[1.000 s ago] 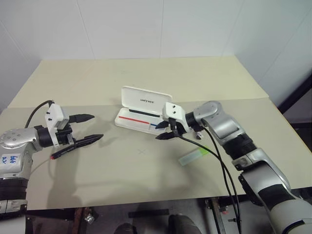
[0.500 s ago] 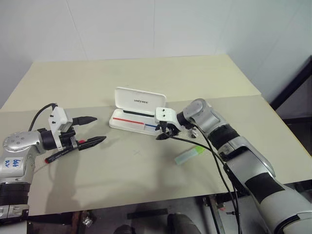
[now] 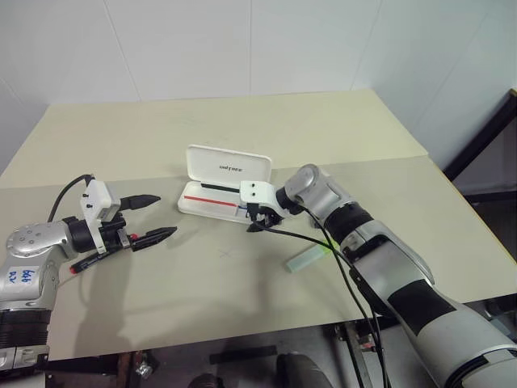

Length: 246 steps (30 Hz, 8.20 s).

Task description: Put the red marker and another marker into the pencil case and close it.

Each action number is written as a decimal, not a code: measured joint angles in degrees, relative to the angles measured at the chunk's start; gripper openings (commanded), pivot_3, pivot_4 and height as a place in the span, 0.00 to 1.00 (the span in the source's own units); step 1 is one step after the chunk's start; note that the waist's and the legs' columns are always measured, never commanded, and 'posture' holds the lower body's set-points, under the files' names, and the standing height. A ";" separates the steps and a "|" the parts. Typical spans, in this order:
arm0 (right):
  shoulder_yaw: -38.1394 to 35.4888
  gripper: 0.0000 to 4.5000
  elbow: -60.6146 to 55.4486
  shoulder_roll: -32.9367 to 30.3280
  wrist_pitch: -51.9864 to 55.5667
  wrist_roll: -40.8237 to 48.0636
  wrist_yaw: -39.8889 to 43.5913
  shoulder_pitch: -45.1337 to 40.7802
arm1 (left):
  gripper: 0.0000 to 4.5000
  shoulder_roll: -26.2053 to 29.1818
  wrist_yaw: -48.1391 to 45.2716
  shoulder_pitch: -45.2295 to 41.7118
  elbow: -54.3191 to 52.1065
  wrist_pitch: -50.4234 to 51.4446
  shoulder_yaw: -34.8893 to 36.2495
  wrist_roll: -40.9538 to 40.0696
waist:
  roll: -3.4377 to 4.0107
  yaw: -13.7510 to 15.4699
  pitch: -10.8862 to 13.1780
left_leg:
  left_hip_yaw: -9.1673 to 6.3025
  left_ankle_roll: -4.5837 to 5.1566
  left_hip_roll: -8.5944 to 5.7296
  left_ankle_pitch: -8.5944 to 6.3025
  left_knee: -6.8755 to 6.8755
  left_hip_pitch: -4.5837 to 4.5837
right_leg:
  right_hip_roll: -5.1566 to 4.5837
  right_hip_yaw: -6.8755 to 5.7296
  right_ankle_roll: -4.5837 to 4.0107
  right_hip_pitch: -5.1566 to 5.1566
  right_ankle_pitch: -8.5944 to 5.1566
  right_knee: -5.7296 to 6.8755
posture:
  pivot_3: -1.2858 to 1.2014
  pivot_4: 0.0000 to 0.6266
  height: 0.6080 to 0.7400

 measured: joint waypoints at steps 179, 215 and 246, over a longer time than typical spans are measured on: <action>-29.99 1.00 -67.26 -33.74 12.71 39.63 0.69 47.30 | 0.12 11.27 -11.73 -16.04 48.15 -24.45 -11.30 22.80 | -0.16 3.60 0.03 | 0.68 0.50 -0.03 -0.37 0.70 0.01 | 0.10 0.48 0.02 -0.36 0.01 0.31 | 0.52 0.24 1.00; -30.72 1.00 -62.98 -34.48 8.50 37.92 0.61 50.67 | 0.12 -5.73 -10.83 -22.61 6.92 3.13 -22.73 15.70 | -0.22 3.71 0.05 | 0.66 0.51 -0.06 -0.38 0.86 -0.01 | 0.23 0.74 0.16 -0.33 0.08 0.32 | 0.52 0.24 1.00; -34.51 1.00 -68.58 -35.19 11.33 40.70 -4.04 53.37 | 0.36 -20.45 -2.07 -28.90 12.24 7.01 -32.75 25.48 | -0.23 3.84 0.07 | 0.56 0.62 -0.12 -0.43 0.88 0.04 | 0.25 0.78 0.50 0.10 0.27 -0.22 | 0.52 0.24 1.00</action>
